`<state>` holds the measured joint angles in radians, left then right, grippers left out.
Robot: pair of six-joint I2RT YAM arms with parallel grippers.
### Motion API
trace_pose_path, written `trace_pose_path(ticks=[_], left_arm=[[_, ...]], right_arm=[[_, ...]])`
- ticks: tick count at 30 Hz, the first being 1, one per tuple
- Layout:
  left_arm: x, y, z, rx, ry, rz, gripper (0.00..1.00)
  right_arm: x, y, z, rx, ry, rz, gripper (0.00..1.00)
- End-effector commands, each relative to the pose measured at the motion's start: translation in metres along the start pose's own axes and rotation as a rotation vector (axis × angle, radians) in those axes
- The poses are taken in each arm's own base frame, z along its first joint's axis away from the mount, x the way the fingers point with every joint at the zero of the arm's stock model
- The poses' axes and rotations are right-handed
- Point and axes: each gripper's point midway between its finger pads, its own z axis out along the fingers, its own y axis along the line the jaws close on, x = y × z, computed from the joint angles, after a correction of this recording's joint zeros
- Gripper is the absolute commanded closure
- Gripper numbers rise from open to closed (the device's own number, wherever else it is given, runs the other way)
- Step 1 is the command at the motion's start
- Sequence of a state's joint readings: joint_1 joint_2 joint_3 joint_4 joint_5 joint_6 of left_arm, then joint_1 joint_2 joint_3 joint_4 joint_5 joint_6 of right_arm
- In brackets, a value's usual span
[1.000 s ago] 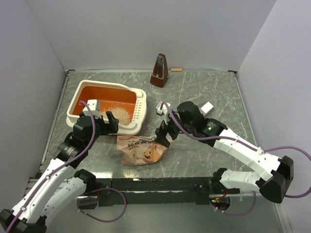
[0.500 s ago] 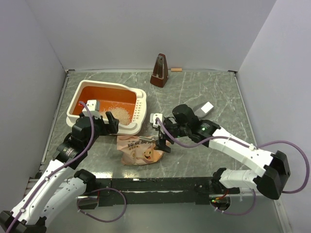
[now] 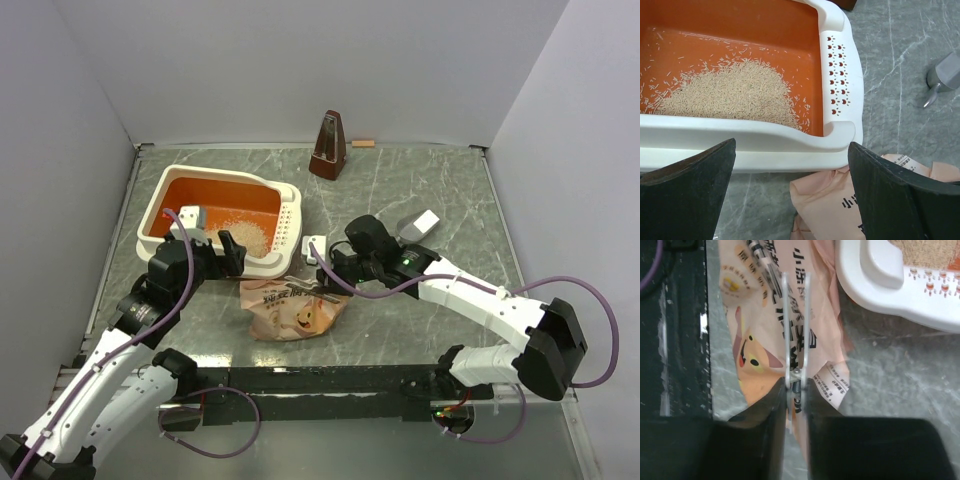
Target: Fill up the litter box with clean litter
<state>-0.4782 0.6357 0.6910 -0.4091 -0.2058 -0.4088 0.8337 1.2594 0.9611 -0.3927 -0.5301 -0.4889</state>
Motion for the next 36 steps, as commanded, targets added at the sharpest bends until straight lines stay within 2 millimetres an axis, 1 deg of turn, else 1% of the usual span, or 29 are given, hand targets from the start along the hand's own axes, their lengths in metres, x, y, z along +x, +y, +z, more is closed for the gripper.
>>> trace_pose_path(ticks=[1,3,4,6,7,8,9,11,12,14,15,16,17,18,19,20,22,23,24,25,26,27,29,30,33,34,36], left_arm=[[-0.015,-0.009,-0.002,0.036,-0.038,-0.009,0.03],[-0.014,-0.009,-0.002,0.037,-0.036,-0.007,0.03],[-0.015,-0.009,-0.002,0.038,-0.038,-0.009,0.03],[-0.014,-0.008,-0.002,0.034,-0.033,-0.008,0.03],[-0.015,-0.008,-0.002,0.034,-0.036,-0.007,0.03],[-0.015,-0.008,-0.002,0.034,-0.037,-0.008,0.03],[-0.015,-0.008,-0.002,0.034,-0.037,-0.008,0.03],[-0.014,-0.008,-0.002,0.035,-0.035,-0.010,0.03],[-0.013,-0.009,-0.002,0.036,-0.034,-0.006,0.03],[-0.014,-0.008,-0.002,0.035,-0.035,-0.007,0.03],[-0.014,-0.008,-0.002,0.034,-0.033,-0.008,0.03],[-0.014,-0.008,-0.001,0.031,-0.032,-0.007,0.03],[-0.013,-0.008,-0.001,0.030,-0.031,-0.007,0.03],[-0.013,-0.007,-0.001,0.027,-0.029,-0.006,0.03],[-0.013,-0.007,0.000,0.025,-0.028,-0.008,0.03],[-0.013,-0.007,-0.001,0.024,-0.028,-0.008,0.03],[-0.013,-0.008,-0.001,0.028,-0.027,-0.008,0.03],[-0.014,-0.008,-0.001,0.031,-0.030,-0.008,0.03],[-0.014,-0.008,-0.002,0.032,-0.032,-0.007,0.03],[-0.014,-0.009,-0.002,0.036,-0.033,-0.009,0.03],[-0.014,-0.009,-0.003,0.038,-0.036,-0.009,0.03],[-0.014,-0.010,-0.002,0.041,-0.035,-0.008,0.03],[-0.014,-0.010,-0.002,0.046,-0.034,-0.008,0.03],[-0.014,-0.011,-0.003,0.048,-0.035,-0.010,0.03],[-0.013,-0.010,-0.002,0.044,-0.030,-0.009,0.03],[-0.014,-0.011,-0.002,0.046,-0.029,-0.009,0.03],[-0.013,-0.010,-0.002,0.044,-0.029,-0.010,0.03]], right_arm=[[-0.009,-0.007,-0.006,0.038,0.004,-0.039,1.00],[-0.008,-0.011,-0.010,0.069,0.008,-0.036,1.00],[-0.017,-0.015,-0.016,0.105,-0.023,-0.047,1.00],[-0.023,-0.025,-0.025,0.182,-0.051,-0.039,1.00],[-0.036,-0.031,-0.036,0.234,-0.100,-0.054,1.00],[-0.037,-0.042,-0.044,0.305,-0.098,-0.039,1.00],[-0.044,-0.047,-0.054,0.348,-0.115,-0.039,1.00],[-0.043,-0.060,-0.066,0.432,-0.090,-0.012,1.00],[-0.044,-0.073,-0.078,0.514,-0.072,0.002,1.00],[-0.042,-0.081,-0.089,0.581,-0.059,0.032,1.00],[-0.039,-0.090,-0.101,0.663,-0.051,0.056,1.00],[-0.037,-0.094,-0.108,0.701,-0.050,0.078,1.00],[-0.032,-0.098,-0.116,0.749,-0.051,0.136,1.00],[-0.025,-0.107,-0.131,0.847,-0.041,0.185,1.00],[-0.016,-0.110,-0.139,0.902,-0.027,0.233,1.00],[-0.006,-0.117,-0.151,0.975,-0.034,0.341,1.00],[0.028,-0.122,-0.172,1.098,0.025,0.520,1.00],[0.040,-0.121,-0.173,1.114,-0.004,0.664,1.00],[0.064,-0.122,-0.186,1.168,0.024,0.768,1.00],[0.073,-0.121,-0.187,1.176,0.010,0.833,1.00],[0.089,-0.116,-0.180,1.173,-0.006,0.925,1.00],[0.099,-0.118,-0.187,1.204,-0.037,0.985,1.00],[0.122,-0.112,-0.179,1.205,-0.052,1.120,1.00],[0.133,-0.112,-0.182,1.221,-0.052,1.173,1.00],[0.156,-0.107,-0.171,1.190,-0.035,1.296,1.00],[0.165,-0.107,-0.173,1.198,-0.031,1.334,1.00],[0.180,-0.100,-0.162,1.166,-0.003,1.406,1.00]])
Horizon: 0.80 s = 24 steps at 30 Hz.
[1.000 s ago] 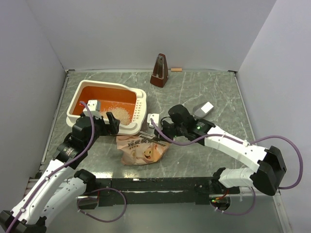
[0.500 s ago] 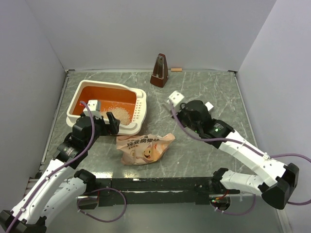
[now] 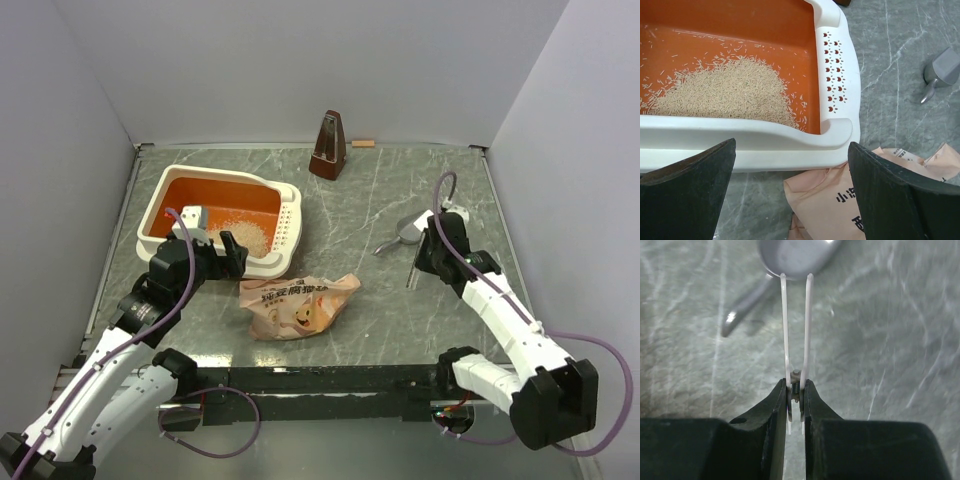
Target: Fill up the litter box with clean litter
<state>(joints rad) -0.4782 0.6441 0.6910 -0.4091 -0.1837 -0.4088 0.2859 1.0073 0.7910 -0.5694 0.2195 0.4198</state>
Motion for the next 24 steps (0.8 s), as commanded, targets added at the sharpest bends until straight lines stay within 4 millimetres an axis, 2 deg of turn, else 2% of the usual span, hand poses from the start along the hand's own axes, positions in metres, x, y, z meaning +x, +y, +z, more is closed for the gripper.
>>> trace_pose_path(ticks=[1,3,9,11,12,14,15,16,18,21,24], left_arm=[[-0.016,-0.007,-0.003,0.027,-0.045,-0.012,0.03],[-0.016,-0.007,-0.004,0.026,-0.047,-0.011,0.03],[-0.017,-0.007,-0.004,0.027,-0.051,-0.014,0.03],[-0.017,-0.006,-0.004,0.025,-0.050,-0.010,0.03],[-0.017,-0.007,-0.004,0.027,-0.049,-0.010,0.03],[-0.016,-0.006,-0.004,0.024,-0.047,-0.011,0.03],[-0.016,-0.007,-0.004,0.026,-0.047,-0.008,0.03],[-0.016,-0.007,-0.003,0.025,-0.044,-0.008,0.03],[-0.016,-0.007,-0.003,0.025,-0.045,-0.009,0.03],[-0.016,-0.007,-0.004,0.025,-0.045,-0.008,0.03],[-0.016,-0.006,-0.003,0.023,-0.044,-0.006,0.03]], right_arm=[[0.024,-0.002,0.014,-0.011,0.104,0.202,1.00],[0.042,-0.003,0.024,-0.014,0.165,0.235,1.00],[0.068,-0.011,0.047,0.035,0.268,0.317,1.00],[0.072,-0.015,0.050,0.048,0.276,0.330,0.86],[0.072,-0.015,0.050,0.046,0.270,0.329,0.74],[0.069,-0.018,0.049,0.051,0.247,0.324,0.60],[0.067,-0.018,0.048,0.053,0.242,0.321,0.49],[0.063,-0.018,0.047,0.048,0.233,0.310,0.44],[0.061,-0.018,0.045,0.049,0.228,0.299,0.37],[0.049,-0.016,0.040,0.037,0.200,0.281,0.33],[0.023,-0.005,0.026,-0.031,0.122,0.261,0.31]])
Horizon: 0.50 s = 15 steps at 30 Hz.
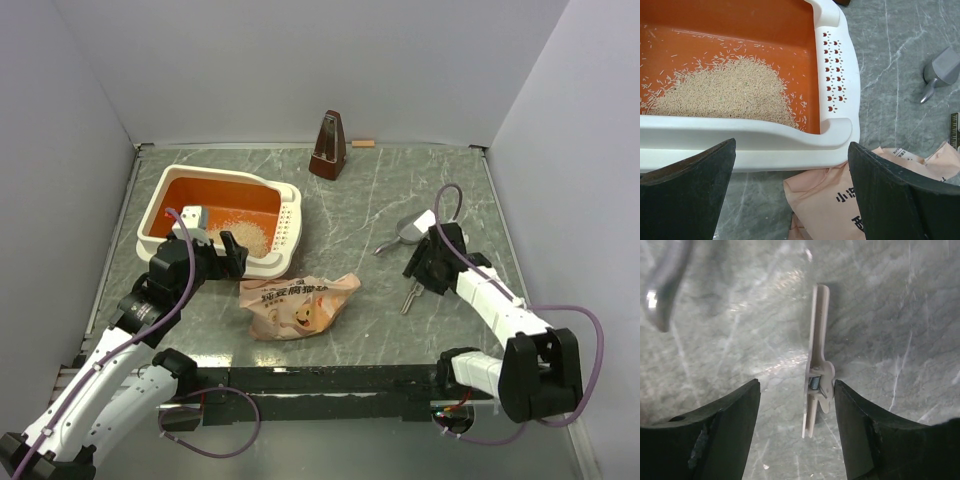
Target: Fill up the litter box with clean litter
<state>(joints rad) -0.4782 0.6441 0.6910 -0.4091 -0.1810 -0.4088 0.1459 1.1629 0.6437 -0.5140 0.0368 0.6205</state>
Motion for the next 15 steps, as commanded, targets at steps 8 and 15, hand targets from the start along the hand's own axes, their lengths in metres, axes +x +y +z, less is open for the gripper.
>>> trace_pose_path(ticks=[8,15], left_arm=[[-0.014,-0.002,-0.001,-0.001,-0.038,-0.004,0.03],[-0.012,0.002,0.001,-0.021,-0.033,-0.002,0.03]], right_arm=[[-0.068,0.111,-0.087,-0.292,-0.235,-0.235,0.31],[-0.053,0.212,-0.100,-0.646,-0.127,-0.255,0.29]])
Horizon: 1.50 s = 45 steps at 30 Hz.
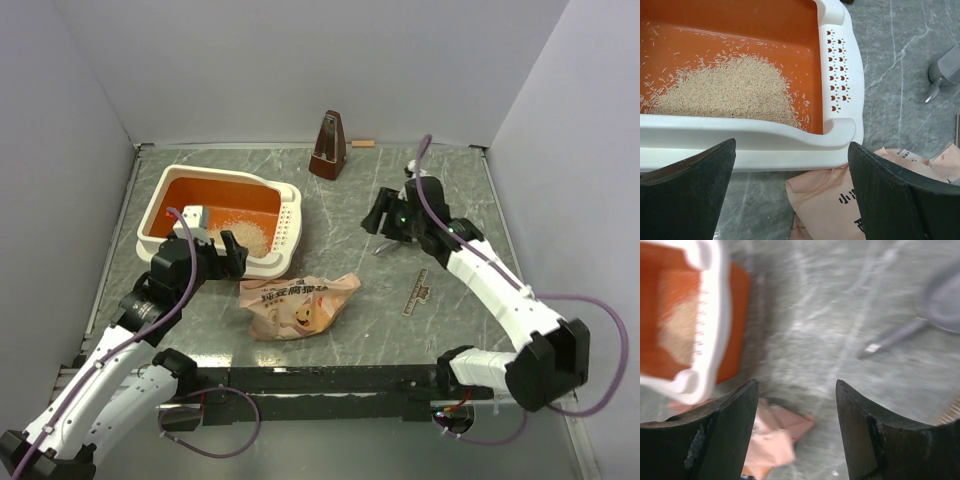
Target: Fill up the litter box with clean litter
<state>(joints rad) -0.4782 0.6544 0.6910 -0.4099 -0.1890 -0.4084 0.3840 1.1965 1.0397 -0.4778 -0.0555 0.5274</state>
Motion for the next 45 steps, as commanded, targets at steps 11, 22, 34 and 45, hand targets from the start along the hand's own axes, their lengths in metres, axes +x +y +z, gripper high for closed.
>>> trace_pose_path(ticks=[11,22,34,45], left_arm=[[-0.017,-0.011,-0.006,0.063,-0.064,0.025,0.03],[-0.015,-0.009,-0.004,0.057,-0.053,0.038,0.03],[-0.009,-0.010,-0.002,0.066,-0.029,0.040,0.03],[0.029,-0.025,0.014,0.146,0.170,0.074,0.09]], right_arm=[[0.016,0.122,0.086,-0.529,0.107,0.121,0.23],[0.009,0.193,0.089,-0.551,0.048,-0.118,0.42],[0.044,0.247,0.152,-0.552,0.217,-0.158,1.00],[0.056,0.252,0.190,-0.519,0.250,-0.121,1.00]])
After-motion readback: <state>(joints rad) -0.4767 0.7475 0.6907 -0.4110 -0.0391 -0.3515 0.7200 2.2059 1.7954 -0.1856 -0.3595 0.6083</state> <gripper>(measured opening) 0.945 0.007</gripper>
